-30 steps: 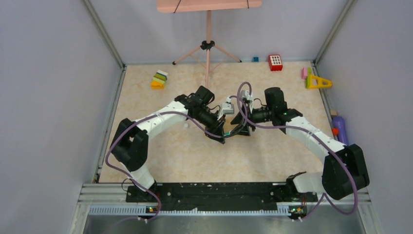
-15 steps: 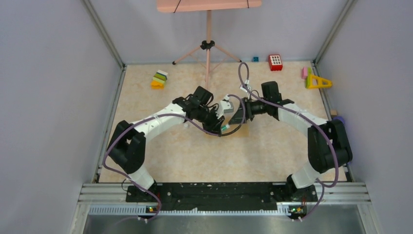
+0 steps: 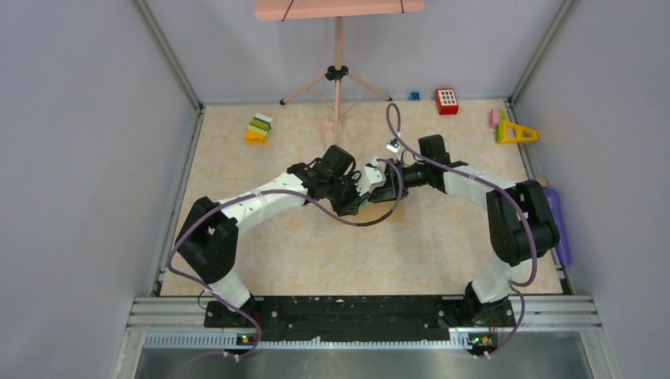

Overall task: Place the letter into the envelope and seal it
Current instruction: Screw the solid glue.

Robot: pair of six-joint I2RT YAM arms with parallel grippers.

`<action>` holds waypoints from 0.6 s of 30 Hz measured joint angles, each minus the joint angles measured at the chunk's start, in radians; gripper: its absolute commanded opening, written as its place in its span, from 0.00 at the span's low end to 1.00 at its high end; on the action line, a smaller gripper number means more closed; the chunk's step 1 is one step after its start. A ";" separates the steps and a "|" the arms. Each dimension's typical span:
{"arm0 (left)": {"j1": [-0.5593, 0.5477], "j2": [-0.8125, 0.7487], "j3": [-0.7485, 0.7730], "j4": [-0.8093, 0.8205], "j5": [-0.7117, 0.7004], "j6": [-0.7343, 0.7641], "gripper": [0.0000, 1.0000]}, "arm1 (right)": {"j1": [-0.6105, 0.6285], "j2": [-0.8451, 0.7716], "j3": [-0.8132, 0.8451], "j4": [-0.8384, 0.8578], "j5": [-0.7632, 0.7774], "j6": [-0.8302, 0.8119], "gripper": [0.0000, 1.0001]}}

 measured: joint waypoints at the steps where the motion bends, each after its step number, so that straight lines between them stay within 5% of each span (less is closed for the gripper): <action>1: -0.005 0.000 0.000 0.000 -0.014 0.001 0.00 | 0.000 0.003 0.000 0.006 -0.003 0.013 0.51; 18: -0.044 0.000 0.000 0.002 -0.099 0.013 0.00 | 0.000 0.011 0.000 0.071 -0.026 0.076 0.34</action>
